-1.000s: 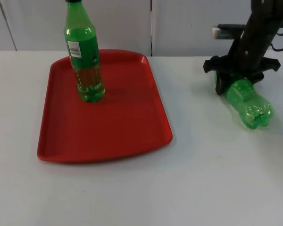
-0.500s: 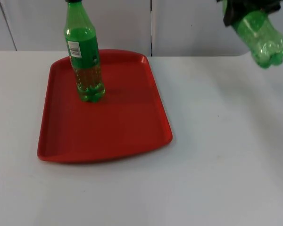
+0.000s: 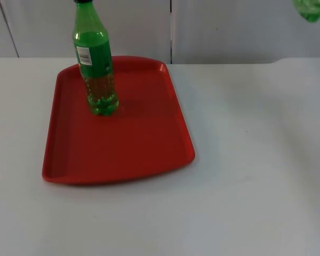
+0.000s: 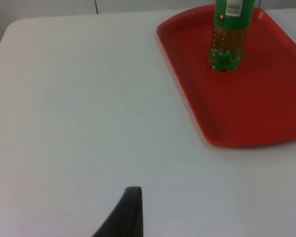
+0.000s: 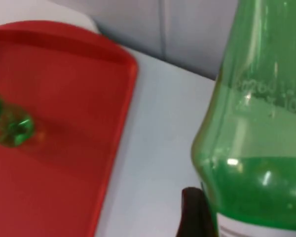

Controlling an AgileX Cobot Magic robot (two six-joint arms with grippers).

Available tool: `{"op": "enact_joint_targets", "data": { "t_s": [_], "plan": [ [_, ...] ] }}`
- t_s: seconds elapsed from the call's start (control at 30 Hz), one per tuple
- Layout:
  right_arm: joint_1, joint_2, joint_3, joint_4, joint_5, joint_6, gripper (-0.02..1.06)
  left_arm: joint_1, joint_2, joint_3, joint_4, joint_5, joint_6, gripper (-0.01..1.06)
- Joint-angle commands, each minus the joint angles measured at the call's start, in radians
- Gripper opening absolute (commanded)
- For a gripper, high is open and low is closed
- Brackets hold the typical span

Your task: Place the bottle upright on the tray.

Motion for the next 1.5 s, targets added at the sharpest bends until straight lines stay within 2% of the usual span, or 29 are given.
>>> {"op": "enact_joint_targets", "data": {
  "t_s": [0.0, 0.03, 0.1, 0.17, 0.2, 0.3, 0.37, 0.4, 0.5, 0.53, 0.57, 0.6, 0.67, 0.73, 0.77, 0.87, 1.03, 1.1, 1.13, 1.2, 1.23, 1.3, 1.33, 1.4, 1.43, 1.47],
  "plan": [
    [0.038, -0.124, 0.124, 0.009, -0.069, -0.032, 0.00, -0.004, -0.004, 0.003, 0.001, -0.001, 0.001, 1.05],
    [0.038, -0.124, 0.124, 0.009, -0.069, -0.032, 0.00, -0.004, -0.004, 0.003, 0.001, -0.001, 0.001, 1.05],
    [0.053, -0.221, 0.245, 0.009, -0.144, -0.052, 0.00, -0.004, -0.004, 0.003, 0.001, -0.001, 0.001, 1.05],
    [0.066, -0.317, 0.374, 0.023, -0.266, -0.062, 0.00, -0.004, -0.004, 0.003, 0.001, -0.001, 0.001, 1.05],
    [0.066, -0.317, 0.374, 0.023, -0.266, -0.062, 0.00, -0.004, -0.004, 0.003, 0.001, -0.001, 0.001, 1.05],
    [0.066, -0.471, 0.615, 0.118, -0.514, -0.104, 0.00, -0.004, -0.004, 0.003, 0.001, -0.001, 0.001, 1.05],
    [0.066, -0.569, 0.799, 0.195, -0.699, -0.177, 0.00, -0.004, -0.004, 0.003, 0.001, -0.001, 0.001, 1.05],
    [0.066, -0.569, 0.799, 0.195, -0.699, -0.177, 0.00, -0.004, -0.004, 0.003, 0.001, -0.001, 0.001, 1.05],
    [0.066, -0.672, 1.040, 0.376, -0.995, -0.324, 0.00, -0.004, -0.004, 0.003, 0.001, -0.001, 0.001, 1.05],
    [0.066, -0.702, 1.129, 0.412, -1.098, -0.362, 0.00, -0.004, -0.004, 0.003, 0.001, -0.001, 0.001, 1.05],
    [0.066, -0.702, 1.129, 0.412, -1.098, -0.362, 0.00, -0.004, -0.004, 0.003, 0.001, -0.001, 0.001, 1.05],
    [0.066, -0.716, 1.182, 0.405, -1.155, -0.362, 0.00, -0.004, -0.004, 0.003, 0.001, -0.001, 0.001, 1.05],
    [0.068, -0.723, 1.247, 0.390, -1.211, -0.362, 0.00, -0.004, -0.004, 0.003, 0.001, -0.001, 0.001, 1.05],
    [0.092, -0.720, 1.268, 0.284, -1.221, -0.362, 0.00, -0.004, -0.004, 0.003, 0.001, -0.001, 0.001, 1.05],
    [0.092, -0.720, 1.268, 0.284, -1.221, -0.362, 0.00, -0.004, -0.004, 0.003, 0.001, -0.001, 0.001, 1.05],
    [0.170, -0.717, 1.264, 0.112, -1.235, -0.351, 0.00, -0.004, -0.004, 0.003, 0.001, -0.001, 0.001, 1.05],
    [0.264, -0.717, 1.261, 0.014, -1.310, -0.332, 0.00, -0.004, -0.004, 0.003, 0.001, -0.001, 0.001, 1.05],
    [0.277, -0.717, 1.261, -0.066, -1.337, -0.235, 0.00, -0.004, -0.004, 0.003, 0.001, -0.001, 0.001, 1.05],
    [0.277, -0.717, 1.261, -0.066, -1.337, -0.235, 0.00, -0.004, -0.004, 0.003, 0.001, -0.001, 0.001, 1.05],
    [0.277, -0.717, 1.261, -0.224, -1.377, -0.045, 0.00, -0.004, -0.004, 0.003, 0.001, -0.001, 0.001, 1.05],
    [0.273, -0.717, 1.261, -0.306, -1.404, 0.084, 0.00, -0.004, -0.004, 0.003, 0.001, -0.001, 0.001, 1.05],
    [0.268, -0.716, 1.261, -0.540, -1.516, 0.336, 0.00, -0.004, -0.004, 0.003, 0.001, -0.001, 0.001, 1.05],
    [0.268, -0.716, 1.261, -0.540, -1.516, 0.336, 0.00, -0.004, -0.004, 0.003, 0.001, -0.001, 0.001, 1.05],
    [0.247, -0.703, 1.261, -0.758, -1.692, 0.595, 0.00, -0.004, -0.004, 0.003, 0.001, -0.001, 0.001, 1.05],
    [0.229, -0.692, 1.259, -0.831, -1.796, 0.674, 0.00, -0.004, -0.004, 0.003, 0.001, -0.001, 0.001, 1.05],
    [0.216, -0.676, 1.254, -0.863, -1.855, 0.721, 0.00, -0.004, -0.004, 0.003, 0.001, -0.001, 0.001, 1.05]
  ]
}}
